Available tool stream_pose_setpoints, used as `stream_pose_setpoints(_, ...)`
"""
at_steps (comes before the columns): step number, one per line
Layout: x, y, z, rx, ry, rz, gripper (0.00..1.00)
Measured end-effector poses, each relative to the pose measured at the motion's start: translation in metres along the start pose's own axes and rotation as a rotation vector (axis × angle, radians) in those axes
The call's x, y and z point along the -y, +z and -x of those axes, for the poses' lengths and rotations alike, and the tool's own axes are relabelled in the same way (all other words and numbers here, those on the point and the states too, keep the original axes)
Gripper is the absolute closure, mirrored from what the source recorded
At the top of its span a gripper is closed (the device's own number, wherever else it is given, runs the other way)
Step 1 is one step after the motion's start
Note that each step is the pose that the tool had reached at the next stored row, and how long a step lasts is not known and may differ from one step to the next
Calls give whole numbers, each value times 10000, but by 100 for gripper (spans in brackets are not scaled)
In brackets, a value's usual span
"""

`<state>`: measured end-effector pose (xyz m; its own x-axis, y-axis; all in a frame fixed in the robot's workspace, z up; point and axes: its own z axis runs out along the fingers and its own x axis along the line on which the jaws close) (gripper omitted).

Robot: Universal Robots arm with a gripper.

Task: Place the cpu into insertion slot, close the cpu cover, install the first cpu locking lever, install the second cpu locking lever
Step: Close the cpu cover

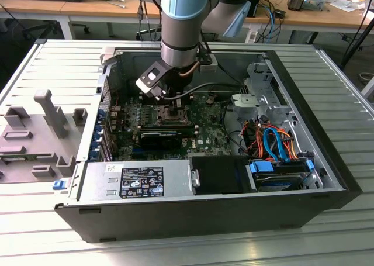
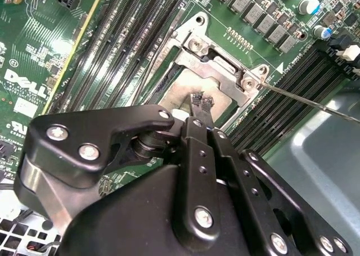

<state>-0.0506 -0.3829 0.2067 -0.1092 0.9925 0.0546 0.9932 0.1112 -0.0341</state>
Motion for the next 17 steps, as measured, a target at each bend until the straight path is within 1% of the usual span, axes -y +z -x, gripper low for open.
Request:
stream_pose_setpoints(2, 0, -17, -1, -3, -1, 1, 89)
stream_pose_setpoints(5, 3, -82, -4, 1, -1, -1, 89)
stream_pose_setpoints(7, 8, -86, -6, -3, -3, 4, 89)
stream_pose_setpoints(9, 52, -86, -6, 6, -4, 48, 89)
stream_pose_setpoints(11, 112, -84, -11, 10, -8, 120, 89)
stream_pose_setpoints(12, 156, -82, -16, 13, -10, 172, 89)
stream_pose_setpoints(13, 181, -81, -19, 11, -11, 198, 89)
stream_pose_setpoints(16, 253, -75, -26, 5, -15, 249, 89)
stream_pose_setpoints(17, 262, -66, -28, 2, -14, 256, 89)
